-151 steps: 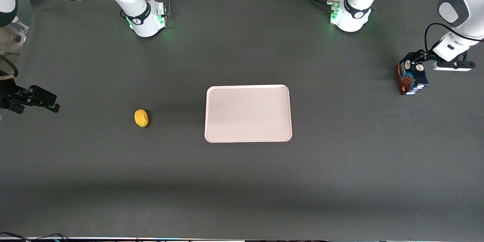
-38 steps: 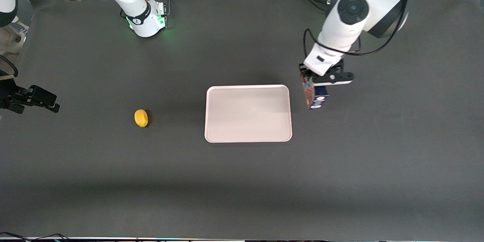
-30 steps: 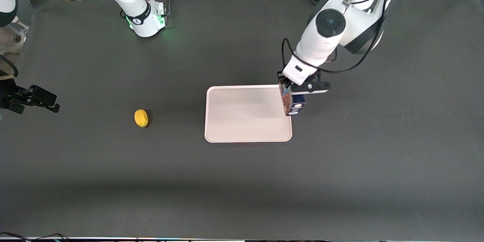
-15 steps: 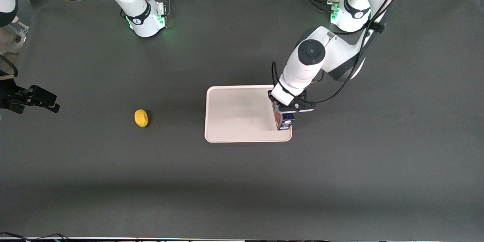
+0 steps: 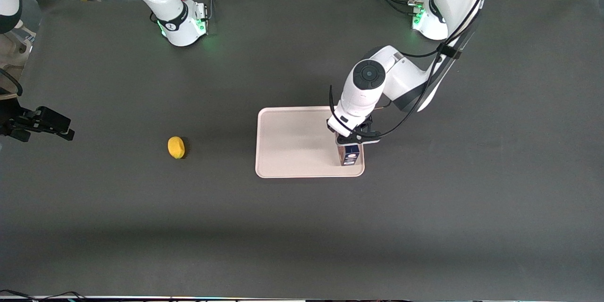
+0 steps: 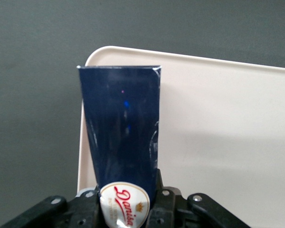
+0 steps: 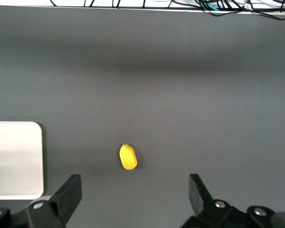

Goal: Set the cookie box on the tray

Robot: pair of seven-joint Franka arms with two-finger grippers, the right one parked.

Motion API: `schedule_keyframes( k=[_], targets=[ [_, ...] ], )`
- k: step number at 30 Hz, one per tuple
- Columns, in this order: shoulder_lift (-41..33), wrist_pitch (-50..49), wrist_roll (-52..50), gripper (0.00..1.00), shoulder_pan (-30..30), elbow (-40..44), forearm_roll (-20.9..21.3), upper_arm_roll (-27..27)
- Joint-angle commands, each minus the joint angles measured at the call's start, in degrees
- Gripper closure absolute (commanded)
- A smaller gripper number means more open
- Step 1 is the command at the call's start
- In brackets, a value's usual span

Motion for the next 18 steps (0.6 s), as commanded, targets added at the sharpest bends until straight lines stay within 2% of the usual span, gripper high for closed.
schedule_keyframes(
  k=[1, 9, 12, 15, 18],
  targets=[
    [2.11, 2.3, -3.15, 0.62, -1.79, 0.91, 1.72, 0.97],
    [3.26, 2.48, -7.28, 0.61, -2.41, 0.65, 6.64, 0.97],
    [3.61, 2.48, -7.46, 0.61, -2.41, 0.65, 7.17, 0.97],
    [3.7, 2.48, -7.46, 0.56, -2.41, 0.65, 7.34, 0.97],
    [4.05, 2.57, -7.46, 0.46, -2.41, 0.65, 7.78, 1.06]
  ],
)
